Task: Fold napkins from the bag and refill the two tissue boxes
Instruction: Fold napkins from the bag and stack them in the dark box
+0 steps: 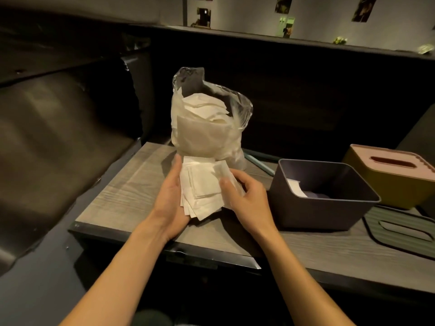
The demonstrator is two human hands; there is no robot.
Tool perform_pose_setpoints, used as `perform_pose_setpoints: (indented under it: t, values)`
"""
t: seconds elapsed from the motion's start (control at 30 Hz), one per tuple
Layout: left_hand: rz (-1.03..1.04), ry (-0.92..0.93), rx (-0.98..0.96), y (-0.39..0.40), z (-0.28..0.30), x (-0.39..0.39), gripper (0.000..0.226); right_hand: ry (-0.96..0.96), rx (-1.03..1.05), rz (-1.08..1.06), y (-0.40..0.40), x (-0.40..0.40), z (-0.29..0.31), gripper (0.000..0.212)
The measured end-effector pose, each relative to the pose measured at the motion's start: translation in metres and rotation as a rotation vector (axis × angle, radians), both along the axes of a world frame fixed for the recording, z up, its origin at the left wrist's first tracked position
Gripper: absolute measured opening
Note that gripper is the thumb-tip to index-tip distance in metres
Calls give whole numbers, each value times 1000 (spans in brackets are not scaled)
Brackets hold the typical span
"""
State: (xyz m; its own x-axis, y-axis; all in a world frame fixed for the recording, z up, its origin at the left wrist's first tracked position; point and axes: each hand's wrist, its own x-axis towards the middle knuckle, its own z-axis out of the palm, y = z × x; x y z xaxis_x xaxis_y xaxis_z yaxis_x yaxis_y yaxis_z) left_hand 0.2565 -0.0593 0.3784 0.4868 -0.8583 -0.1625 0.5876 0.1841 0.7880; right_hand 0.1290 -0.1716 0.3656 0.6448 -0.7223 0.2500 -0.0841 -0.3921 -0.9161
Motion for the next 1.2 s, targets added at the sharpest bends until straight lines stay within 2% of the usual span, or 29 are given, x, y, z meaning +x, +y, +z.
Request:
perform_pose_setpoints:
  t: [0.1,0.2,0.27,0.4,0.5,0.57,0.63,0.7,0.8,0.9,1.0,1.13,1.2]
  values:
    - [54,-132,75,-3,-7,-3,39,-33,48,34,0,-3,-2,38]
    - [154,-104,75,-4,-13,2,37,-70,99,57,2,-9,-6,49]
    - [206,-54,51,-4,-13,6,36,-70,70,-18,2,-10,-10,50]
    - [247,-47,48,-3,-14,8,33,-103,-113,-271,2,-9,-10,36]
    - [278,-30,19,-1,-14,10,33,-320,-219,-337,9,-12,-3,33]
    - [271,-28,26,0,-14,10,32,-498,-308,-314,15,-14,-1,35]
    - [235,-54,69,0,-12,8,31,-595,-328,-281,16,-16,-4,35]
    - [177,-106,115,0,-12,5,33,-571,-226,-257,14,-16,-5,36]
    - [104,-174,142,0,-8,0,36,-400,-57,-190,14,-11,-3,43]
    - [19,-95,104,-1,-2,-7,41,-262,-94,-217,15,-7,-4,45]
    - [-105,31,39,2,3,-7,60,-205,-105,-256,14,-7,-4,43]
    - [-55,-31,93,2,-2,-8,47,-182,-78,-229,12,-9,-4,45]
    - [8,-47,103,2,-3,-6,44,-153,-6,-189,8,-9,-5,56]
